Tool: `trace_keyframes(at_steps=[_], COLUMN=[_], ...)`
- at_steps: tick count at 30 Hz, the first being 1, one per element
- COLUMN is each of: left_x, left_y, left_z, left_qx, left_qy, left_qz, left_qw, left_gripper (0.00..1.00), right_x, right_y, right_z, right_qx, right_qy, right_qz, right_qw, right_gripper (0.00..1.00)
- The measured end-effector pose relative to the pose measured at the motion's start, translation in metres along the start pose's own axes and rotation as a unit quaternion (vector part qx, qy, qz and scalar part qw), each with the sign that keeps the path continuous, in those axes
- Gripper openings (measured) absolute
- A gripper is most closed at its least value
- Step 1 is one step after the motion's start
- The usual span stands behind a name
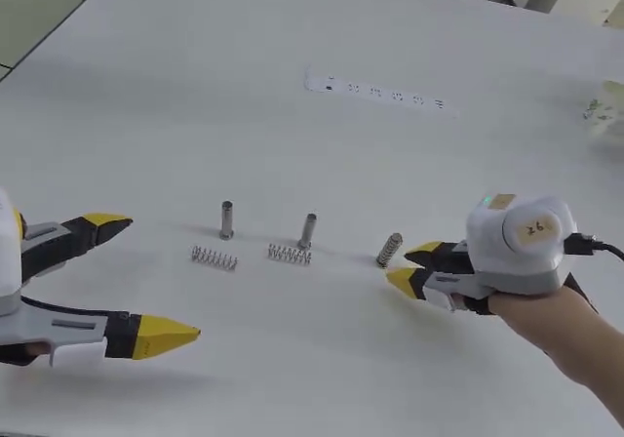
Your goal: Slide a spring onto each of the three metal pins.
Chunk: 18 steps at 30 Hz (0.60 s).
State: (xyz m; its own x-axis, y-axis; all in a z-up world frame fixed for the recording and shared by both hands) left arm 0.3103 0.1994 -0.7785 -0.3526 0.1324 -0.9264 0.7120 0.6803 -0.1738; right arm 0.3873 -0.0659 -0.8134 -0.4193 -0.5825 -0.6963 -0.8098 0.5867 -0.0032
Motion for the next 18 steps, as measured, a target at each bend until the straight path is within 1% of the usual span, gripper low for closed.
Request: trace_keyframes(at_steps=[8, 13, 18], left_x=[0.001, 0.002, 0.003], left_y=[-0.004, -0.006, -0.006], left_z=[0.002, 0.003, 0.002], left_qx=[0.005, 0.008, 0.009], left_qy=[0.003, 0.006, 0.008], left_qz=[0.002, 0.003, 0.003], left_qw=[1.0, 0.9999, 0.9999], left_gripper=[0.98, 0.98, 0.98], right_x=[0.007, 0.006, 0.005], right_y=[0.009, 0.013, 0.02], right_z=[-0.004, -0.004, -0.003], right_qx=[-0.012, -0.016, -0.023], right_qy=[0.005, 0.003, 0.002], right_qz=[0.002, 0.001, -0.002], right_qw=[0.9999, 0.9999, 0.9997], right_gripper=[0.2, 0.2, 0.2])
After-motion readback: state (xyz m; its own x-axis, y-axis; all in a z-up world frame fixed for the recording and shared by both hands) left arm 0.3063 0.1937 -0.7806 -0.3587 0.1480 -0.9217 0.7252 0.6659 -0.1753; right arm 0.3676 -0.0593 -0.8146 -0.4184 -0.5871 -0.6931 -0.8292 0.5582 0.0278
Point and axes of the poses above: the centre of the closed fingertips' face, and the gripper's own axes: z roughly forward along the fingers, y roughly to its left, x roughly out of its underside, the point moved 3 cm from there along -z, roughly backward along the fingers, and after that the axes turned 2 degrees about z, right-handed, at the moved point
